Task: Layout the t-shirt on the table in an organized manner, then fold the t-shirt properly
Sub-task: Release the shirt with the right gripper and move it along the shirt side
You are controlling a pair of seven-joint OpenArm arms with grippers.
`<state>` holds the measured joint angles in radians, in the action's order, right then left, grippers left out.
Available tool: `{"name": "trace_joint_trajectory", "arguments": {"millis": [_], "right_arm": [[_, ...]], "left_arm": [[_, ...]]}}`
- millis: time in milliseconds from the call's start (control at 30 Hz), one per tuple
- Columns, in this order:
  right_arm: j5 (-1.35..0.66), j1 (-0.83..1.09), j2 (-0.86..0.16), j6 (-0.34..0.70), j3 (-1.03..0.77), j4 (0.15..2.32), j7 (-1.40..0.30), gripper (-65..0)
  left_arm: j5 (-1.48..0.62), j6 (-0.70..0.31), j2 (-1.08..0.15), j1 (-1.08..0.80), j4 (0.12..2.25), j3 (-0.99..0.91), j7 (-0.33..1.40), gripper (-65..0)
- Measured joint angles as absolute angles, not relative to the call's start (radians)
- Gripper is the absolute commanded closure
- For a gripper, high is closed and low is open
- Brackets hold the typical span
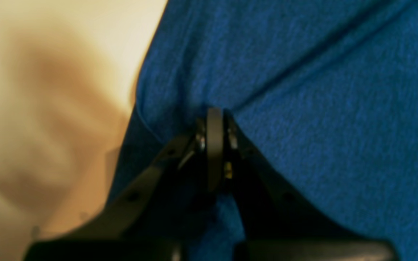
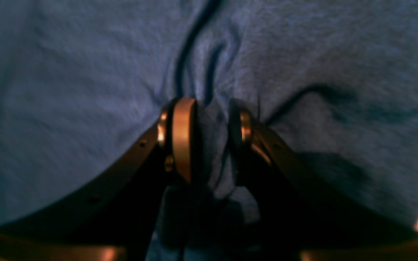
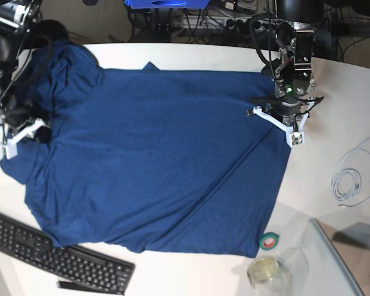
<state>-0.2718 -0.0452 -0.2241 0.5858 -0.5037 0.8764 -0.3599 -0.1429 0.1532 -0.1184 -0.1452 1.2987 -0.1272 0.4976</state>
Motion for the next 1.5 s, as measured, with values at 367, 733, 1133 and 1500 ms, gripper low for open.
{"name": "trace_joint_trajectory", "arguments": {"millis": [367,733,1133,1500], "right_arm": [[-0.148,-0.051,-0.207,0.511,-0.423,1.306,-0.596,-35.6],[0.194,-0.652,-0.310,0.297,-0.341,0.258,-0.128,-42.0],[0.191,-0.609,-0.347,0.180,-0.341,0.150,0.004,-42.0],[0.196,-0.611,-0.319,0.183,-0.343,0.265,-0.020,-41.9]], "left_arm": [[-0.150,0.157,-0.115,-0.180,1.536,-0.223,0.575,0.0],[-0.153,0.155,-0.108,-0.208,1.560,-0.262,0.584,0.0],[-0.150,0.157,-0.091,-0.253,1.556,-0.440,0.584,0.0],[-0.146,0.158,-0.094,-0.252,1.555,-0.451,0.583,0.0]]}}
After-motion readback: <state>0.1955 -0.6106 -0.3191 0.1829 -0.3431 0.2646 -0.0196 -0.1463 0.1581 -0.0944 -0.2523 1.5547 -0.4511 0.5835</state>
